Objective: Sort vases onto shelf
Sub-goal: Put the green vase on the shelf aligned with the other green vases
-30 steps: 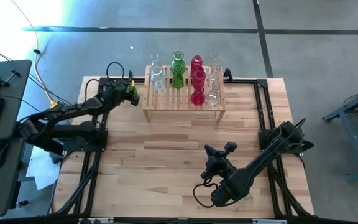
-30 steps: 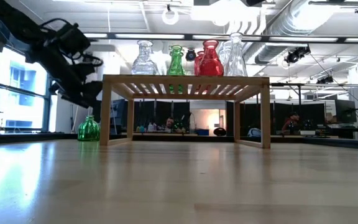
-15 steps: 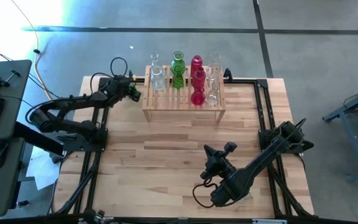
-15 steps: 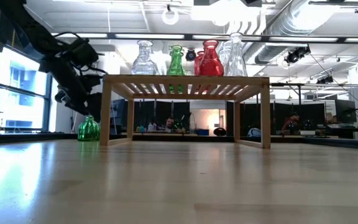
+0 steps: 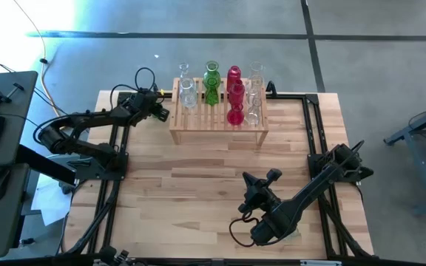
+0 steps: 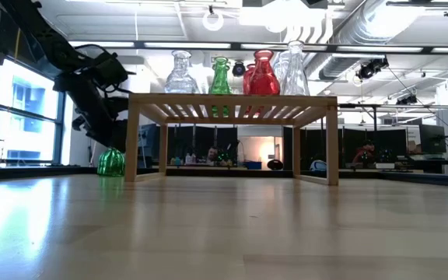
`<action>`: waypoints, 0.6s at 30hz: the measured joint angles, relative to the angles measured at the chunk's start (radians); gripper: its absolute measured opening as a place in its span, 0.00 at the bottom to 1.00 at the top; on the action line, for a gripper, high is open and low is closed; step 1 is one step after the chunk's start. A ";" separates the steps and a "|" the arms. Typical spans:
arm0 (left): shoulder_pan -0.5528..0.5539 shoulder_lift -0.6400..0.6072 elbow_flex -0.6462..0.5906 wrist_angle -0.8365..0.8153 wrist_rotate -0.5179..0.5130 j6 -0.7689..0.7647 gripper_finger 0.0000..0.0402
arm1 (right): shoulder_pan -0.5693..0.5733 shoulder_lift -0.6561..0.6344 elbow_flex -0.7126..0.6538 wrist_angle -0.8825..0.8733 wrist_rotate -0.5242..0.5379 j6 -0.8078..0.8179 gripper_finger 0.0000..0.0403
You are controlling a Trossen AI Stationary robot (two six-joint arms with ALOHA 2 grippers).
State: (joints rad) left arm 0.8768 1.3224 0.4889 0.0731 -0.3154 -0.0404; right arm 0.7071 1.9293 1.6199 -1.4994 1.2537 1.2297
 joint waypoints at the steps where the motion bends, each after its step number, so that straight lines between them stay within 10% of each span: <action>1: 0.000 -0.002 0.000 -0.003 0.000 0.007 0.33 | 0.000 0.000 0.000 0.000 0.000 0.000 0.00; 18: -0.055 -0.260 -0.002 -0.348 -0.002 0.001 0.25 | 0.000 0.000 0.002 0.016 -0.017 -0.003 0.00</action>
State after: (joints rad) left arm 0.8222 1.0628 0.4866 -0.2745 -0.3171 -0.0390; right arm 0.7074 1.9293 1.6218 -1.4834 1.2368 1.2271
